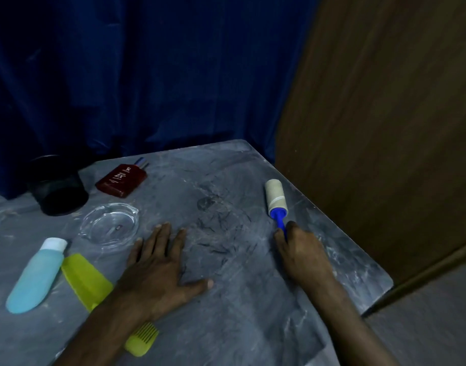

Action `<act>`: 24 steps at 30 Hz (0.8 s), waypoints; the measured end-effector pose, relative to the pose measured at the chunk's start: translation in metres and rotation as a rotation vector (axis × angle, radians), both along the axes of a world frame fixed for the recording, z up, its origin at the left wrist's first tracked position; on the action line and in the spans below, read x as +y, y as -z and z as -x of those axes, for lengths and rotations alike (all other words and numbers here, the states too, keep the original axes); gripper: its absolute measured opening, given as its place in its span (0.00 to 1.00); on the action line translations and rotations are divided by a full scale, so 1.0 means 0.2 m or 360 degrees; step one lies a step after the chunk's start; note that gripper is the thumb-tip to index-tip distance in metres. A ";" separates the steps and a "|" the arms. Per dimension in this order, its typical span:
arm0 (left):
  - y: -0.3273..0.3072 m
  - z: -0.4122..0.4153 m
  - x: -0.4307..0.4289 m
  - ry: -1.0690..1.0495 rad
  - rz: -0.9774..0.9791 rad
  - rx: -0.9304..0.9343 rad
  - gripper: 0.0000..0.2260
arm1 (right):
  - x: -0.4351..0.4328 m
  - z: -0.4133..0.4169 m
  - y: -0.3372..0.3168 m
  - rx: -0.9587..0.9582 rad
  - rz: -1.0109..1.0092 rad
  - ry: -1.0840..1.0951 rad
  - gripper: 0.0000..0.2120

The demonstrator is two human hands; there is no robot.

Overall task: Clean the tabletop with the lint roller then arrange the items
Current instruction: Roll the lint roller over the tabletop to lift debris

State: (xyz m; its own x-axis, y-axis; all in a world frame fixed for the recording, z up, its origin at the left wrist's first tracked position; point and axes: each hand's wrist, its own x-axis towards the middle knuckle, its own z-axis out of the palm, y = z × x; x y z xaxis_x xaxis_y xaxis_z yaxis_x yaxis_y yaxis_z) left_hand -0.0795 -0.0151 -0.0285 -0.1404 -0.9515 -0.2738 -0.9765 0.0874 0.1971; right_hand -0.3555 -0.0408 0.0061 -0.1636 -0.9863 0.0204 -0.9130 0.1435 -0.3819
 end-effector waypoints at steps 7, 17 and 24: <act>0.02 -0.01 -0.01 0.0012 -0.0015 0.0014 0.61 | 0.03 0.16 -0.01 -0.0026 -0.0026 0.0151 0.13; -0.01 0.00 0.00 0.0007 -0.0023 0.0023 0.64 | 0.04 0.20 0.01 0.0069 0.0006 0.0159 0.16; -0.03 0.01 0.00 0.0012 0.0005 0.0061 0.69 | 0.03 0.10 0.01 0.0141 -0.0020 0.0000 0.14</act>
